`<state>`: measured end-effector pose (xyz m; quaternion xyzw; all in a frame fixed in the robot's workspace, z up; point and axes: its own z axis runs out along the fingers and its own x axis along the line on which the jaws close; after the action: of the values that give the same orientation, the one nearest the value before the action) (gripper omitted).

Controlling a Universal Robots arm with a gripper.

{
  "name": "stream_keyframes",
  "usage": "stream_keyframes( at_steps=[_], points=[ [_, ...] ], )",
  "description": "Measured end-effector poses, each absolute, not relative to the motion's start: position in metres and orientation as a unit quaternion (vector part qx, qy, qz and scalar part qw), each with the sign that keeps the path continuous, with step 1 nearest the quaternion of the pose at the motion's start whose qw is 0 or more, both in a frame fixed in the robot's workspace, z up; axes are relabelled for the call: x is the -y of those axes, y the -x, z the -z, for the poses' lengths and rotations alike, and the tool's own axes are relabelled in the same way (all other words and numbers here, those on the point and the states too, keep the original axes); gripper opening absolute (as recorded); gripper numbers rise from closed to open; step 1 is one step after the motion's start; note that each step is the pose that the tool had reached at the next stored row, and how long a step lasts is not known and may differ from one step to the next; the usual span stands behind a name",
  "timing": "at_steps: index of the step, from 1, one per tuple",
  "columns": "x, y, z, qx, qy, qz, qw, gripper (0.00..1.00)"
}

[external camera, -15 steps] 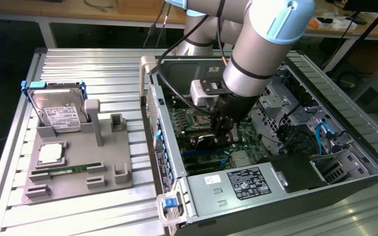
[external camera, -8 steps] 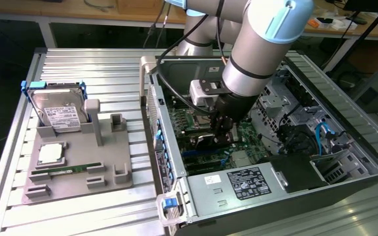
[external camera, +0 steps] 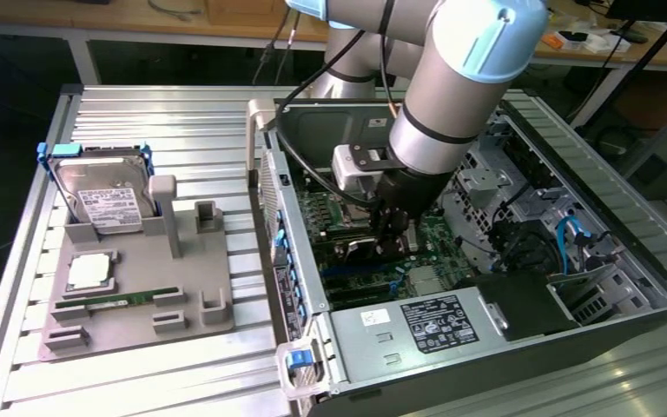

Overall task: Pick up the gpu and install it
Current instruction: 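Insert the gpu into the slot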

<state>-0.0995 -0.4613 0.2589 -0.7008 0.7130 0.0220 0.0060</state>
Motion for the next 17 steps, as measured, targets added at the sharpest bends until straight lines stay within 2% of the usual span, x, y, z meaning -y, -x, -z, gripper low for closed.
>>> stream_keyframes(
  at_steps=[17],
  points=[
    [0.4614,0.0995,-0.2614,-0.709,0.705,-0.02,0.004,0.27]
  ],
)
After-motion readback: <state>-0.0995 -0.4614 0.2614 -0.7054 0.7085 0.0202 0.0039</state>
